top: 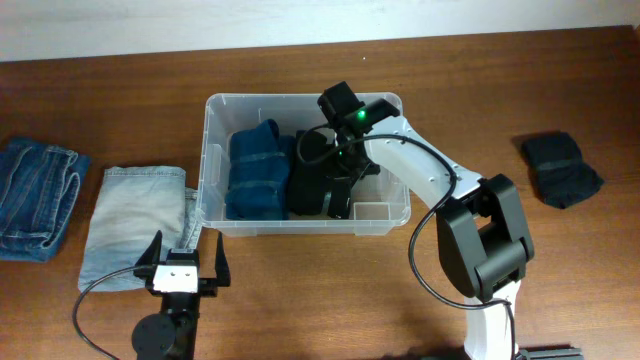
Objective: Pack container
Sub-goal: 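Move the right gripper right over the remaining small black garment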
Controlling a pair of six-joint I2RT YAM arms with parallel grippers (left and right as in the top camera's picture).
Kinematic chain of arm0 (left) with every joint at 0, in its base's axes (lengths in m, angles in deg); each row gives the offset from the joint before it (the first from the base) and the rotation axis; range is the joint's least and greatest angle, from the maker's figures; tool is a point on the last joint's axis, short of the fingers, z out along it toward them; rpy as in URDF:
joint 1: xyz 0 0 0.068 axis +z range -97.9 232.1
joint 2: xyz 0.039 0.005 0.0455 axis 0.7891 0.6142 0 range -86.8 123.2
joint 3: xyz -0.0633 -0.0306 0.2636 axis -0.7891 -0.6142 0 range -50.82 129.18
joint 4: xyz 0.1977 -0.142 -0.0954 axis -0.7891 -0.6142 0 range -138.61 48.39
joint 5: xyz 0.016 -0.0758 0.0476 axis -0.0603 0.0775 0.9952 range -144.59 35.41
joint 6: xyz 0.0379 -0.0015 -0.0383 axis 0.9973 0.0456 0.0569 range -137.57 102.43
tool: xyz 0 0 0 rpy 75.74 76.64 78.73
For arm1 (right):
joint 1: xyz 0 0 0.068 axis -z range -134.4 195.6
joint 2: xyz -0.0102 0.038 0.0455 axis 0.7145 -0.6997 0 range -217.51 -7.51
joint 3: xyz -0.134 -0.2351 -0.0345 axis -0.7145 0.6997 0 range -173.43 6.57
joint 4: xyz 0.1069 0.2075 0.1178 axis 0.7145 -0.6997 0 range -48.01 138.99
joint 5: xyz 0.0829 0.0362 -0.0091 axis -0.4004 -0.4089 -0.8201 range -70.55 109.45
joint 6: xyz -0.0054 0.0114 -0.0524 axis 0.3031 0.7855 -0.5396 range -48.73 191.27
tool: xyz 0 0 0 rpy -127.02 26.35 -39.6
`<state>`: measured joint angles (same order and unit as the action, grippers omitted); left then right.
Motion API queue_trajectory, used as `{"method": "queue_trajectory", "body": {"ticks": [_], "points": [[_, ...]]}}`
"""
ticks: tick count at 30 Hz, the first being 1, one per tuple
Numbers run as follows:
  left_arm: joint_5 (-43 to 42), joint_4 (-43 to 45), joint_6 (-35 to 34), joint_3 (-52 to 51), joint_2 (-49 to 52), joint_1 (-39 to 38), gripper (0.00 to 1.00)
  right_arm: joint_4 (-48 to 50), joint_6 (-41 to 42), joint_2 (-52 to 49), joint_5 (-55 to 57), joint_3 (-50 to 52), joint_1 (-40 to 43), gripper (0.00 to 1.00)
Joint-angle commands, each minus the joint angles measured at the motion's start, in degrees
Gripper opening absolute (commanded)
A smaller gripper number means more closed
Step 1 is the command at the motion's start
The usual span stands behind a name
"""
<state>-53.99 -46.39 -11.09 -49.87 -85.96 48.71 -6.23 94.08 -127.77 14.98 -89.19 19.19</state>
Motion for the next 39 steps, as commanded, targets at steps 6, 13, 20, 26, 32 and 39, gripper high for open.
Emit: {"method": "queue_trajectory", "body": {"ticks": [6, 13, 20, 26, 32, 39], "points": [[-0.4, 0.0, 0.9, -0.4, -0.5, 0.2, 0.99, -4.2, -5.3, 3.8, 1.2, -3.8, 2.9, 0.17], [-0.4, 0.0, 0.9, -0.4, -0.5, 0.2, 0.99, -13.2, -8.0, 11.2, 7.3, -13.1, 8.9, 0.19], [-0.4, 0.1, 0.9, -0.4, -0.5, 0.2, 0.99, -17.1, -8.1, 15.7, 11.8, -15.1, 25.1, 0.19], [-0.4, 0.0, 0.9, -0.4, -0.5, 0.2, 1.0, -16.7, -11.9, 13.9, 14.3, -15.0, 40.0, 0.23], [-0.4, 0.0, 0.9, -0.4, -0.5, 0.2, 0.99, -14.8, -13.2, 10.1, 13.9, -15.0, 51.1, 0.38], [-0.4, 0.0, 0.9, -0.4, -0.5, 0.2, 0.99, -8.0, -16.0, 6.0, 8.2, -15.0, 59.5, 0.49]]}}
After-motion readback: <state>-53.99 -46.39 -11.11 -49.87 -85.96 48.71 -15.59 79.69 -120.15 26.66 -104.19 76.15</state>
